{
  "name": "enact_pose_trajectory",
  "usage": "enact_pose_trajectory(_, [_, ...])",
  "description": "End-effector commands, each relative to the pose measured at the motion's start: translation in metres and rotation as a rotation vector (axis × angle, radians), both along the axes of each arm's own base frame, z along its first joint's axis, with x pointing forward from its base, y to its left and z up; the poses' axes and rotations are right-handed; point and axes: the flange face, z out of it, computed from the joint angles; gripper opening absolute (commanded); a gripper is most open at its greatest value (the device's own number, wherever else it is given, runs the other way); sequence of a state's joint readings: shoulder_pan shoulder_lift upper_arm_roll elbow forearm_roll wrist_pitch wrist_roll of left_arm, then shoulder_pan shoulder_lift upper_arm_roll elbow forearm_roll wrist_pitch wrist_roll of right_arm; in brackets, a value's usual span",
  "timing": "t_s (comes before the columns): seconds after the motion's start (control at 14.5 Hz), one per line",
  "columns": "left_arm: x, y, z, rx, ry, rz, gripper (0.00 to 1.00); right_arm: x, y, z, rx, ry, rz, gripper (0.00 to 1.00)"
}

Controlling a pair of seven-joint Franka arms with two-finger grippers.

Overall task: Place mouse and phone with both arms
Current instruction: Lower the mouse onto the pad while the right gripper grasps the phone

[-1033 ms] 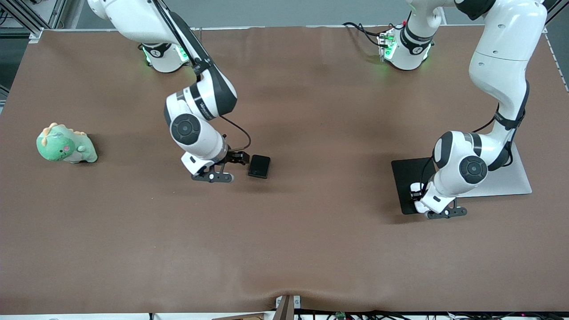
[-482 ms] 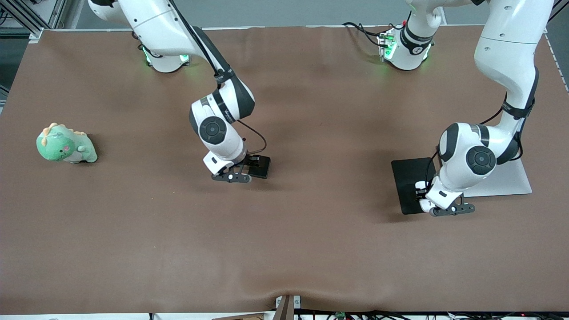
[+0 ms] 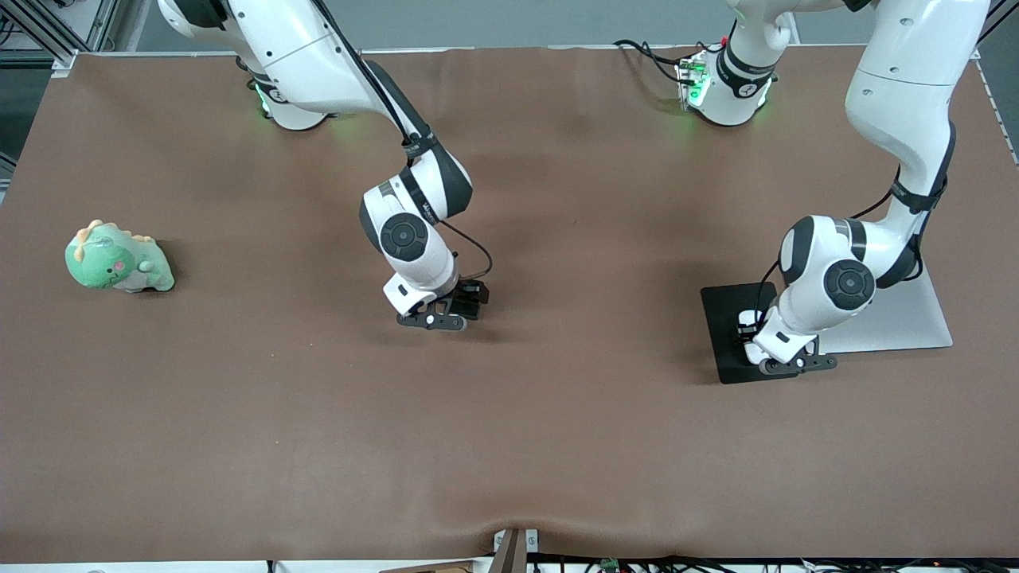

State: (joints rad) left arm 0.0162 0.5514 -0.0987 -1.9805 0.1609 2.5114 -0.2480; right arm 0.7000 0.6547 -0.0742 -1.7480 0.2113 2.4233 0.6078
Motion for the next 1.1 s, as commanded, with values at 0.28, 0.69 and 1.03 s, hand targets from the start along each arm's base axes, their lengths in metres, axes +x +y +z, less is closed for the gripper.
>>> enact_pose_trajectory(0.28, [0.003,-0.005,0.0,0.013,-0.015,-0.048,1.0,-0.006,0.014,-0.019,-0.003,-0.002,-0.019,1.0])
enact_pose_trajectory(0.69, [0.036,0.0,0.112,0.033,-0.143,-0.028,1.0,-0.013,0.02,-0.025,-0.022,0.003,0.005,0.3])
enact_pose_trajectory(1.03, [0.06,0.01,0.222,0.071,-0.119,-0.01,1.0,-0.006,0.013,-0.011,-0.035,0.036,0.007,0.0])
